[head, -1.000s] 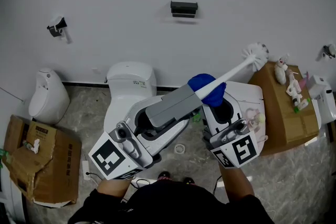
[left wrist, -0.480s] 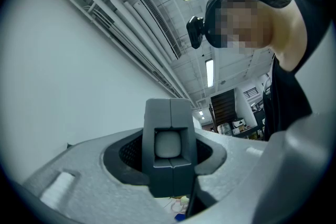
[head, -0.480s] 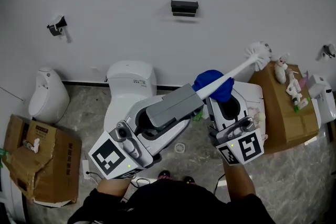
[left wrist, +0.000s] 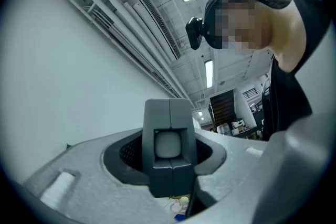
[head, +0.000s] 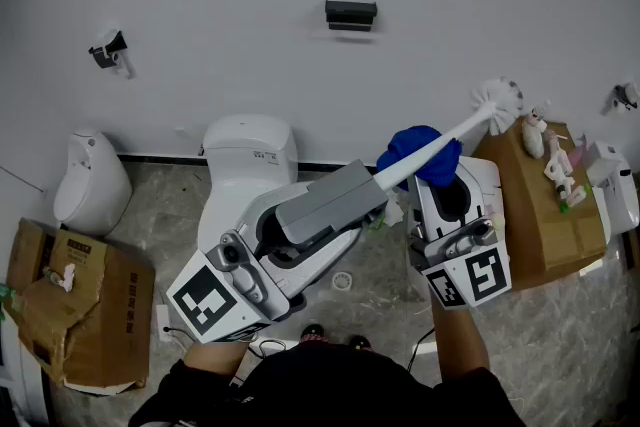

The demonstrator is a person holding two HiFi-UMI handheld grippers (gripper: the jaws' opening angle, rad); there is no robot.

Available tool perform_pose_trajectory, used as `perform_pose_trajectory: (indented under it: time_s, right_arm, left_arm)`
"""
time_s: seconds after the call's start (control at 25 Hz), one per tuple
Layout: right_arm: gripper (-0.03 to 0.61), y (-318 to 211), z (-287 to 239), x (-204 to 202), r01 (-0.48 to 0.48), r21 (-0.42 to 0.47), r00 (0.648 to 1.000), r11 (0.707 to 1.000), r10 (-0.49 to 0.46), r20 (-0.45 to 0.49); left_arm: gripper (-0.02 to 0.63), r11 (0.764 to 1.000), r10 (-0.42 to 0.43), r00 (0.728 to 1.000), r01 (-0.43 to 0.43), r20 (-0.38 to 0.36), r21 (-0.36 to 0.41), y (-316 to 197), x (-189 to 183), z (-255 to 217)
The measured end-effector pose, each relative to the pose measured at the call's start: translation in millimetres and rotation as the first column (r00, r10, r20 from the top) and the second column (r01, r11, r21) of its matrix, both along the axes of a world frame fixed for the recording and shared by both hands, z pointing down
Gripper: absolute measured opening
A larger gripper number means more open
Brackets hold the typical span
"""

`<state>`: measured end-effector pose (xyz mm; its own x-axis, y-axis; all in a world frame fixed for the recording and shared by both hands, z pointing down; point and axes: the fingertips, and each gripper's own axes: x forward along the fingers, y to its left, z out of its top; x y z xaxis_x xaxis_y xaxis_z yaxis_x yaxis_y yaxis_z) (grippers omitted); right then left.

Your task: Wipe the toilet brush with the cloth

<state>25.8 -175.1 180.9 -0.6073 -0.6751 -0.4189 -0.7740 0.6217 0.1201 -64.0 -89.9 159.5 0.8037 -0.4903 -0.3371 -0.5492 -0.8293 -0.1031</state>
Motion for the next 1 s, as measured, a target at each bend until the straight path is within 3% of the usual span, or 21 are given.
perform_pose_trajectory:
  time_s: [1.0]
  right_arm:
    - [0.083, -21, -12, 39, -0.099, 0.026, 0.995, 0.995, 0.099, 0.023]
  left_arm:
    - [0.175, 1.0, -0.002, 1.0, 0.002, -0.002, 0.011, -2, -2, 3]
